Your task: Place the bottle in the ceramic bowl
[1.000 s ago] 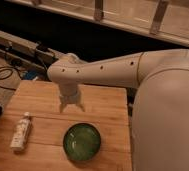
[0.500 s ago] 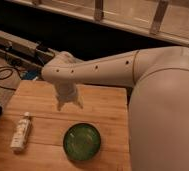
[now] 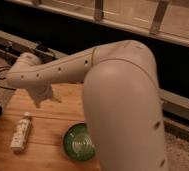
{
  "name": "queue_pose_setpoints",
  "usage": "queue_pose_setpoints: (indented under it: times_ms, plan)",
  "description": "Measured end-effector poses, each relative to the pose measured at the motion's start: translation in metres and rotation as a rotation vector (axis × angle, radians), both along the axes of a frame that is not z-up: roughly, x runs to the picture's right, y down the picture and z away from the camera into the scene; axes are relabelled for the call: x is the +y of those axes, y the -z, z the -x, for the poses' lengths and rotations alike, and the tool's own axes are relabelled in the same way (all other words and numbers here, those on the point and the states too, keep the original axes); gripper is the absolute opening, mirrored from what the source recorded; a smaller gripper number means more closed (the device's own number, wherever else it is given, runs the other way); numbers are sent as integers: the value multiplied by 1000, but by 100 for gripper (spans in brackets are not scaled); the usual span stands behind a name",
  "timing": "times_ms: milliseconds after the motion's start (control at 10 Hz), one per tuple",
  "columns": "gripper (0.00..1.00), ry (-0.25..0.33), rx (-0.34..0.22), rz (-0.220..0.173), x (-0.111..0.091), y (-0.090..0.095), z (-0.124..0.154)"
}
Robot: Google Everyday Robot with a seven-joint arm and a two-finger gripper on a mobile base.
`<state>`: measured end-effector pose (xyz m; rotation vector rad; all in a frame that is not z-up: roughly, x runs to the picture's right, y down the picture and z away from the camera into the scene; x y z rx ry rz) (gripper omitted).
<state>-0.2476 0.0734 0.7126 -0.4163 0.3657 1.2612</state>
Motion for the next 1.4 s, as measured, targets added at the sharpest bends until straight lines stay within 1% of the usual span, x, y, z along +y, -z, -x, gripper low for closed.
queue_pose_setpoints:
  times_ms: [100, 300, 600, 700, 800, 900, 1200, 1300, 1400]
  plan:
    - [65, 25, -27, 3, 7, 0, 28]
    - [65, 51, -78, 32, 26, 9, 70]
    - [65, 50, -67, 31, 23, 6, 64]
    - [65, 50, -77, 32, 25, 8, 68]
    - [65, 49, -75, 34, 24, 7, 66]
    - [65, 57, -85, 42, 26, 4, 66]
    - [65, 80, -188, 99, 59, 1, 103]
    - [65, 93, -237, 124, 74, 1, 124]
    - [65, 104, -270, 142, 83, 0, 140]
